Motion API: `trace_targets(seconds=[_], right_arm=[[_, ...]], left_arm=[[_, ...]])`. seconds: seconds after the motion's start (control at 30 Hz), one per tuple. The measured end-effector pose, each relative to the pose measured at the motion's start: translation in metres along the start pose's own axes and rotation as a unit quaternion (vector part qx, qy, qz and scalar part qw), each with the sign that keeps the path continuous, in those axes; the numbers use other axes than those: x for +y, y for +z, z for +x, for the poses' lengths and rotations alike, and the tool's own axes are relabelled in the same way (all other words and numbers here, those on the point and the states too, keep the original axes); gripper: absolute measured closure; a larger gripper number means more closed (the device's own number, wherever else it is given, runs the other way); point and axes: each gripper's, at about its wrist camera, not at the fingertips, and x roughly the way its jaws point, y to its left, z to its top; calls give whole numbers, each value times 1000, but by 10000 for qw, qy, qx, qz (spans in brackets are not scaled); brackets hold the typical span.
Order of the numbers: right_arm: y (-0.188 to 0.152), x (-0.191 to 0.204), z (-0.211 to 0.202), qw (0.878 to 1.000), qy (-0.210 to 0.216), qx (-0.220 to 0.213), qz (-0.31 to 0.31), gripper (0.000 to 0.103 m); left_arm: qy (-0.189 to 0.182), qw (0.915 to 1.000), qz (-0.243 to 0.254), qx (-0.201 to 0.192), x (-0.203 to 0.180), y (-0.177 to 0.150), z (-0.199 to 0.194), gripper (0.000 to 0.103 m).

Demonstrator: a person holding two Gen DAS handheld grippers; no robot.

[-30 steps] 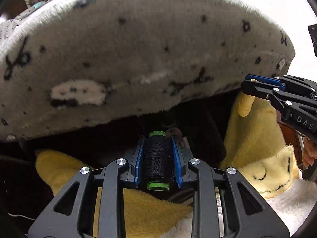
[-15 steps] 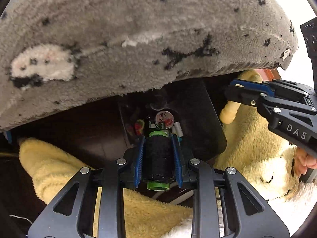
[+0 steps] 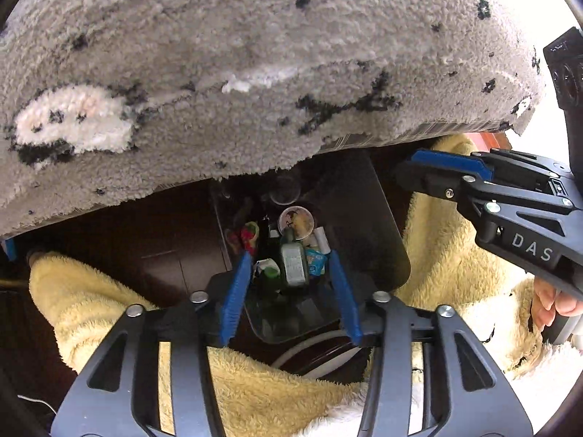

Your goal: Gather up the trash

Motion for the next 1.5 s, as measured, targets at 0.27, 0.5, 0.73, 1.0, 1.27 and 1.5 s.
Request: trace_targets(seconds=[0.27, 0.5, 0.73, 1.0, 1.27, 1.5], right_arm=[[6, -12, -35, 9984, -276, -470, 161, 18], [20, -21, -77, 9915, -709, -1080, 149, 3], [38, -15, -130, 9704, -1247, -2063, -125, 3], [68, -14, -203, 9252, -1702, -3381, -275, 3], [104, -18, -275, 8908, -1733, -4199, -44, 3], [112, -21, -306, 8761, -1690, -4514, 122, 3]], left_arm=[[175, 9993, -1, -344, 1, 5, -31, 24], [250, 9941, 137, -1049, -3, 26, -82, 8], [493, 9783, 293, -1990, -7, 53, -139, 8], [1072, 9312, 431, -3457, -12, 84, -219, 8], [1215, 8986, 358, -4201, -8, 116, -285, 8], [1490, 8752, 357, -4588, -12, 126, -317, 8]])
